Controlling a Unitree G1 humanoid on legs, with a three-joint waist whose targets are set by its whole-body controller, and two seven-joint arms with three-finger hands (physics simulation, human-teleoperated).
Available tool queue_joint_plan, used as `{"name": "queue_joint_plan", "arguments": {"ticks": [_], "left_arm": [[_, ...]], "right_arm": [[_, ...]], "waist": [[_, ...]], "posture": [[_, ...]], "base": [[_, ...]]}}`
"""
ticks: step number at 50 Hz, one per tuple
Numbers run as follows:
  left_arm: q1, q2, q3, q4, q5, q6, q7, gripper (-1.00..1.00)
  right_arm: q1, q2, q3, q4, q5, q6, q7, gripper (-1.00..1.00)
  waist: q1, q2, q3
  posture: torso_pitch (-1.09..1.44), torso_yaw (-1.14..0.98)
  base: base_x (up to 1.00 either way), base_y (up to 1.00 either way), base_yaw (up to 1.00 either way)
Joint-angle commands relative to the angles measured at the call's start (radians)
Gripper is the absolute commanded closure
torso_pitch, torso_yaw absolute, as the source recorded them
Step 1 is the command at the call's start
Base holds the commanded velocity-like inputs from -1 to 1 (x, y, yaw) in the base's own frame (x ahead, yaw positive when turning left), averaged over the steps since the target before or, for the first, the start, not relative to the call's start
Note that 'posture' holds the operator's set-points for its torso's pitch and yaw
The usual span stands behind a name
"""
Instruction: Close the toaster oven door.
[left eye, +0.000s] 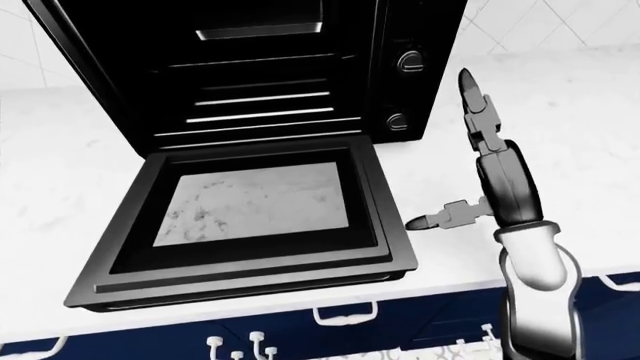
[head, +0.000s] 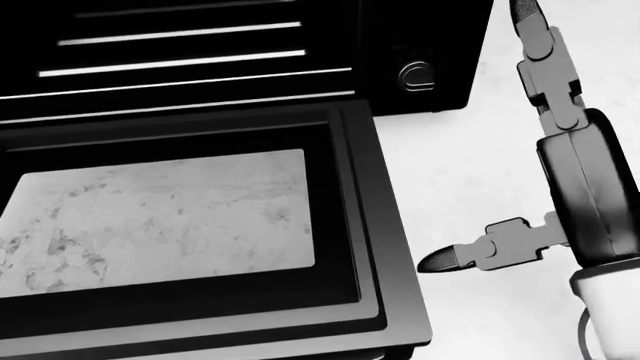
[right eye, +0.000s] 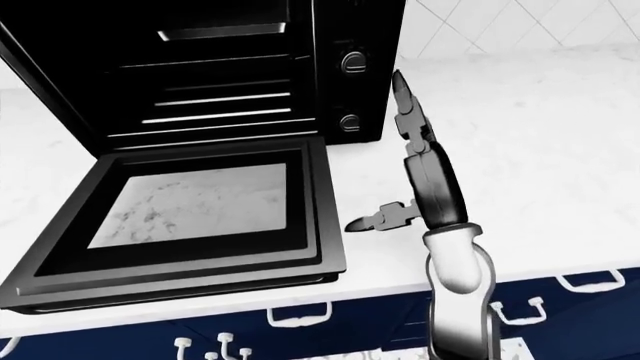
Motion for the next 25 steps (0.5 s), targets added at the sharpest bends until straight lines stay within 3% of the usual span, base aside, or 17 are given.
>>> {"name": "queue_joint_plan", "arguments": {"ticks": [1,25], "left_arm": [[-0.013,0.028,0.019,-0.029,-0.002,-0.031,-0.002,-1.0],[-0.014,0.033,0.024,-0.031,-0.009,-0.024,0.0,-1.0]], "right_arm": [[-0.015,-0.004,-0.004,-0.028,-0.01,-0.038,-0.014,-1.0],[0.01,0.008,0.002,0.039,-0.052,-0.108,-0.032,-1.0]], "waist": [[0.0,0.007,-0.018],[-0.003,0.011,-0.015]], "posture": [[0.0,0.0],[0.0,0.0]], "base": [[0.0,0.0,0.0],[0.0,0.0,0.0]]}}
